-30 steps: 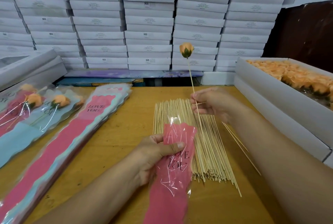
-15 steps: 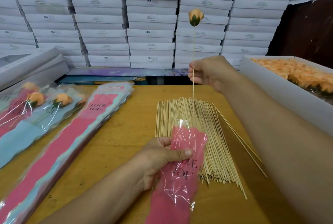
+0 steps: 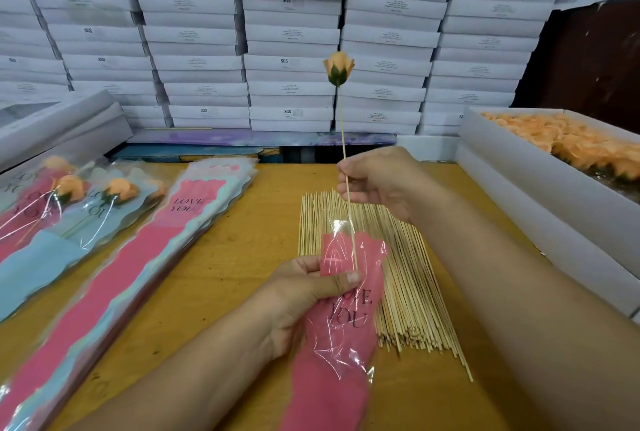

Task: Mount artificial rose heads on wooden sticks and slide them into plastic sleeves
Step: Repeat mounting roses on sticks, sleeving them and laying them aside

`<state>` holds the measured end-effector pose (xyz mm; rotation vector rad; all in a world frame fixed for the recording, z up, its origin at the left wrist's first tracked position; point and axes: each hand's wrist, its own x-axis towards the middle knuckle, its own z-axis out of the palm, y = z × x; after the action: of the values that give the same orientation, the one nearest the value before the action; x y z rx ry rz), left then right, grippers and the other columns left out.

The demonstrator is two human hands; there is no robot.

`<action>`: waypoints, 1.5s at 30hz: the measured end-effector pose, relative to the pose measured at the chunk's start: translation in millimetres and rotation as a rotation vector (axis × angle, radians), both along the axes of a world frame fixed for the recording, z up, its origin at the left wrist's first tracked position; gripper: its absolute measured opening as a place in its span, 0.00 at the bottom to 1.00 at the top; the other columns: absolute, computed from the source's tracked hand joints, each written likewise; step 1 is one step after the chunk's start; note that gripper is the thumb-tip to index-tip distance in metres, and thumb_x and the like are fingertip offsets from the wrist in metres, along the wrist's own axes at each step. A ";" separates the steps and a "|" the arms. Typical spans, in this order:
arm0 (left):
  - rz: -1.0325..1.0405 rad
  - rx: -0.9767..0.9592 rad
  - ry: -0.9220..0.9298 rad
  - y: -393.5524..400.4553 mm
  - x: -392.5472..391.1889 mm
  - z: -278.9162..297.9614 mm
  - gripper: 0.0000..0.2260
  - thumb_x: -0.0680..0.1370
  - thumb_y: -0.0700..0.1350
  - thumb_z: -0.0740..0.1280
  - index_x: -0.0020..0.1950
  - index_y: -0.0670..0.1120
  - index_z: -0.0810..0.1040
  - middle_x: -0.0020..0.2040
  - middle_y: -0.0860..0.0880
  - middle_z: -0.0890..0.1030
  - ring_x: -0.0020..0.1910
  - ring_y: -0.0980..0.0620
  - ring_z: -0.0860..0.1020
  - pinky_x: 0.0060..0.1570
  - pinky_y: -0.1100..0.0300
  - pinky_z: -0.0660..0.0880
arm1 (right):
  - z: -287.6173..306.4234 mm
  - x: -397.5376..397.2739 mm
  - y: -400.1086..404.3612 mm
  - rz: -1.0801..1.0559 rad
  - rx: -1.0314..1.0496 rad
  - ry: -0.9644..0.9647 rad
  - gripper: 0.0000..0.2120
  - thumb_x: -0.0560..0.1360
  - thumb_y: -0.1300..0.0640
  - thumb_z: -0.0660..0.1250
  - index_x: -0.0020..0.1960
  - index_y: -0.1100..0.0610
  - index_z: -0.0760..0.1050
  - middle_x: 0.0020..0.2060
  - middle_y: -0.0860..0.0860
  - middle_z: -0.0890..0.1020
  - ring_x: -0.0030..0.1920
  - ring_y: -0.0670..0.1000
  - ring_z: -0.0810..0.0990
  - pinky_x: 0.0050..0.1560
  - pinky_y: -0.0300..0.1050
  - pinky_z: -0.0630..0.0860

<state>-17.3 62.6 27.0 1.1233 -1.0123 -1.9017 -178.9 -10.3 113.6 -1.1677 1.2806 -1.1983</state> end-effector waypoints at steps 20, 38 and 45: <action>0.044 -0.054 0.047 3.6 -1.5 6.9 0.27 0.65 0.37 0.79 0.61 0.30 0.77 0.46 0.34 0.84 0.31 0.44 0.83 0.32 0.54 0.81 | -29.5 -12.4 15.9 -0.026 0.076 0.030 0.03 0.75 0.58 0.73 0.49 0.56 0.83 0.40 0.49 0.88 0.43 0.46 0.87 0.47 0.42 0.80; 0.033 -0.057 0.043 5.7 0.3 9.7 0.26 0.67 0.36 0.79 0.60 0.30 0.76 0.45 0.35 0.85 0.35 0.44 0.84 0.37 0.52 0.83 | -12.0 -24.4 9.8 -0.039 0.037 0.024 0.03 0.75 0.60 0.73 0.48 0.58 0.82 0.43 0.52 0.86 0.47 0.49 0.83 0.46 0.42 0.79; 0.035 -0.104 0.053 4.9 -0.1 11.5 0.13 0.62 0.39 0.80 0.44 0.40 0.85 0.44 0.37 0.86 0.35 0.45 0.84 0.39 0.51 0.83 | -29.4 -18.4 29.5 0.071 0.111 0.142 0.06 0.74 0.56 0.74 0.50 0.56 0.83 0.45 0.49 0.85 0.48 0.49 0.81 0.49 0.46 0.77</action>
<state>-17.4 67.5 38.5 1.0199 -1.0425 -1.8202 -197.2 19.2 84.2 -1.2238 1.3817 -0.9953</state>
